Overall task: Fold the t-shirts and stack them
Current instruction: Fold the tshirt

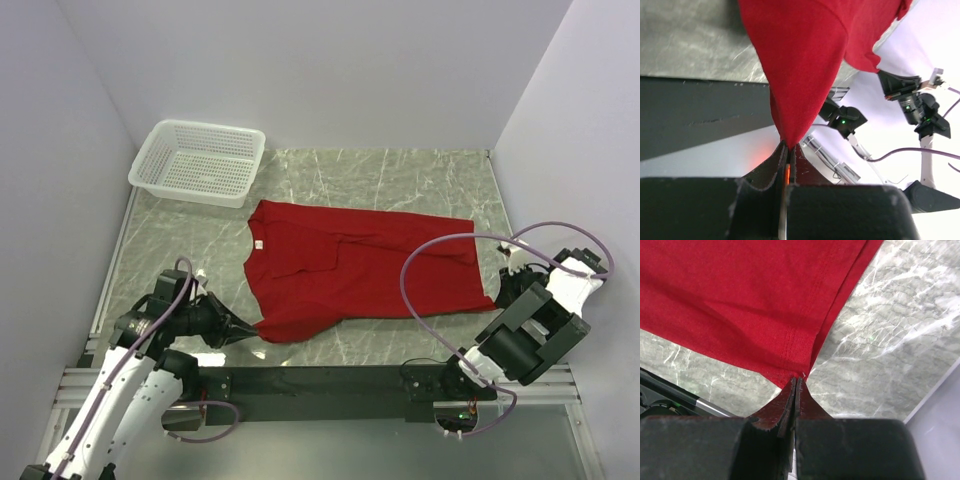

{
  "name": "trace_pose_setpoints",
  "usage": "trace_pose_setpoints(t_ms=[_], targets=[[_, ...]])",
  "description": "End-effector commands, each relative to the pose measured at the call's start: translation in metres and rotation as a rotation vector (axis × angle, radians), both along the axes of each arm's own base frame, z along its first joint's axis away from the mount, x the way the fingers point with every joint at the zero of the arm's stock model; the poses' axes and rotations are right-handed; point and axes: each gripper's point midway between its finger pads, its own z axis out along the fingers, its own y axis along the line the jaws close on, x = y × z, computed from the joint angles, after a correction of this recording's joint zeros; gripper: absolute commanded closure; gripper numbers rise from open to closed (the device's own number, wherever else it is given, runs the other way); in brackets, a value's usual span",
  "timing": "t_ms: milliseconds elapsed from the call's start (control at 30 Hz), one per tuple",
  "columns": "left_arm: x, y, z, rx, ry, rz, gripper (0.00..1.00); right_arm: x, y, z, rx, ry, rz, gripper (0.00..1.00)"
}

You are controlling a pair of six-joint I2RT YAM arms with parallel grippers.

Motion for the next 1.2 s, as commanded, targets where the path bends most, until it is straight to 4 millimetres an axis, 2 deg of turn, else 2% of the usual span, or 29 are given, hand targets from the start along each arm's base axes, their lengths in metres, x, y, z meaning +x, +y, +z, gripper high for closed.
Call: trace_pose_setpoints(t_ms=[0,133,200,333,400,500,567,667,700,900,1067,1167], targets=[[-0.014,0.003,0.007,0.028,0.057,-0.035,0.99,0.006,-0.008,0.006,-0.017,-0.019,-0.002,1.0],[-0.022,0.0,0.006,-0.032,0.142,0.024,0.99,0.005,-0.004,0.004,-0.004,-0.025,-0.009,1.0],[-0.016,-0.004,0.006,-0.065,0.165,0.055,0.99,0.007,-0.003,0.003,-0.004,-0.032,-0.009,1.0],[0.004,-0.004,-0.004,0.014,0.179,0.053,0.99,0.01,0.0,0.0,0.024,-0.032,-0.025,1.0],[0.021,-0.01,-0.004,0.03,0.174,0.04,0.99,0.012,0.0,-0.003,0.021,-0.034,-0.026,1.0],[0.03,-0.022,-0.016,0.053,0.222,0.002,0.99,0.015,0.002,-0.004,0.018,-0.035,-0.018,1.0],[0.026,-0.035,-0.026,0.079,0.282,-0.044,0.99,0.018,0.004,-0.003,0.024,-0.038,-0.016,1.0],[0.025,-0.053,-0.027,0.081,0.298,-0.106,0.99,0.022,0.006,-0.001,0.023,-0.051,-0.015,1.0],[0.031,-0.057,-0.021,0.079,0.277,-0.113,0.99,0.025,0.006,0.001,0.025,-0.058,-0.013,1.0],[0.064,-0.062,-0.005,0.159,0.177,-0.161,1.0,0.032,0.01,-0.001,0.033,-0.06,-0.028,1.0],[0.085,-0.06,-0.008,0.154,0.138,-0.128,0.99,0.036,0.013,-0.007,0.034,-0.049,-0.036,1.0],[0.101,-0.048,-0.011,0.161,0.115,-0.09,1.0,0.042,0.009,-0.011,0.031,-0.05,-0.064,1.0]])
